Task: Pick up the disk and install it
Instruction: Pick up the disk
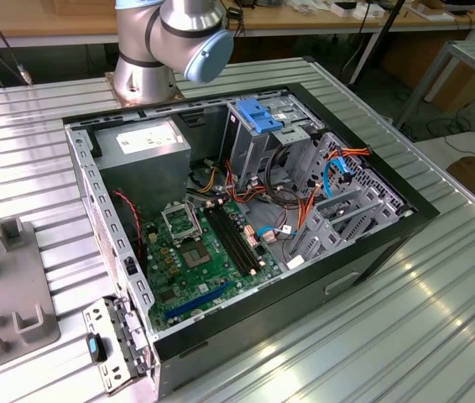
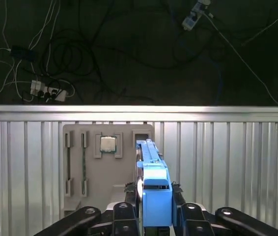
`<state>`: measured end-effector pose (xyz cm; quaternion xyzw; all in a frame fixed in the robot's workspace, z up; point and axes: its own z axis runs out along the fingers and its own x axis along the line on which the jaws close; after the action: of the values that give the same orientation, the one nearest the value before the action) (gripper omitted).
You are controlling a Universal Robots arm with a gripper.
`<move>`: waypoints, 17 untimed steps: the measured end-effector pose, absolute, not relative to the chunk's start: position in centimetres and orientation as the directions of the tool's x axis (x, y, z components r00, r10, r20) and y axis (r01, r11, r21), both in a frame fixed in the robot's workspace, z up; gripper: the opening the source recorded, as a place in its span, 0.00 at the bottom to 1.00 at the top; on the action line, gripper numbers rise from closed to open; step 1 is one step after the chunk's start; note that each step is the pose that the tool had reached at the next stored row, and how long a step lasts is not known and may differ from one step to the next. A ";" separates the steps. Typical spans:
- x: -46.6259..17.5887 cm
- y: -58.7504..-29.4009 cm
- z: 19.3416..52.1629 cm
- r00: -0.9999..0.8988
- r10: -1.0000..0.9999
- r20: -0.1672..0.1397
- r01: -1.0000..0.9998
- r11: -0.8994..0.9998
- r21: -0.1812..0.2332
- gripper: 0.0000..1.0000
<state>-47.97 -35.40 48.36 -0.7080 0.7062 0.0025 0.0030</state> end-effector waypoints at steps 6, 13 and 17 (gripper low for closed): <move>-48.0 -35.4 53.9 0.002 -1.000 -0.008 -1.000 -0.002 -0.001 0.37; -47.9 -35.4 54.3 0.003 -1.000 -0.008 -1.000 -0.003 -0.001 0.37; -46.8 -35.4 54.3 0.003 -1.000 -0.008 -1.000 -0.003 -0.001 0.37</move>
<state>-46.81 -35.40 54.28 -0.7080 0.7062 0.0025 0.0029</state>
